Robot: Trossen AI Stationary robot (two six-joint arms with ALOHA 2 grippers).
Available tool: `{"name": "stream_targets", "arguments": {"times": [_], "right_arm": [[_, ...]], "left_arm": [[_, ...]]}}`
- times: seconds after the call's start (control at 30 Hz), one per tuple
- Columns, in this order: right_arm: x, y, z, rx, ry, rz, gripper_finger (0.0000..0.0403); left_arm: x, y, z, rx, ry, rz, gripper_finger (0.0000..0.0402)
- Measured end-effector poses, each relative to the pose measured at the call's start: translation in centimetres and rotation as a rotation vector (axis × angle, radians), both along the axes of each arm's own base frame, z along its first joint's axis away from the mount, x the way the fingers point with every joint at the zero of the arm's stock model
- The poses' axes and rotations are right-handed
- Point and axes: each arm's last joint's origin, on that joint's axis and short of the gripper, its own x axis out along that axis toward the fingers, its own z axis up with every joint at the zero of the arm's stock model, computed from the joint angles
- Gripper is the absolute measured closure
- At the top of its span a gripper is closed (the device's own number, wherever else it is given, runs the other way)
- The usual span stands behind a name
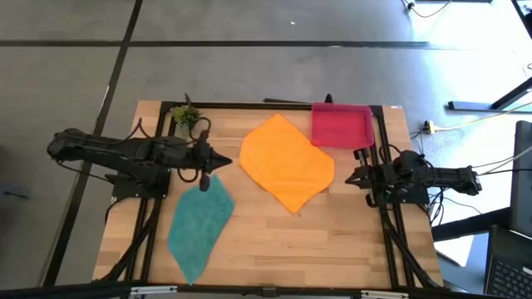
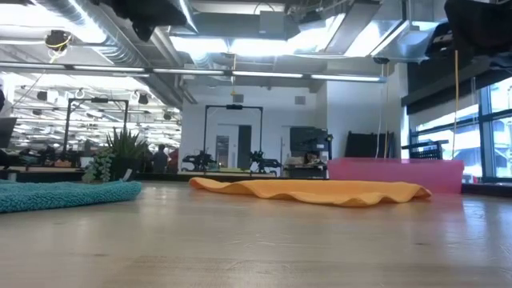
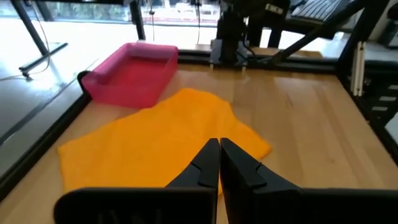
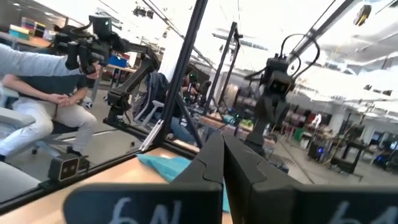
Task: Roll microfiber towels into tight, uniform cylinder then place into a basket
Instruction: Fold the orange microfiber towel
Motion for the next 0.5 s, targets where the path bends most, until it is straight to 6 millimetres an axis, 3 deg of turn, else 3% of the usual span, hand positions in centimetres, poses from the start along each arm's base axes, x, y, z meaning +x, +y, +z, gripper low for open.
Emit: {"name": "stream_targets", "arguments": {"times": [0.3,0.5], "right_arm": [[-0.1,0.0,0.2,-0.002,-0.027,-0.001,0.0399],[-0.3,-0.2,1.6,0.020,0.004,-0.058,0.0399]], "left_arm": [[2.4,0.1,-0.9,0.047,0.182,0.032,0.0401],[3.7,0.9,-1.9,-0.090,0.265,0.160,0.0401]]}}
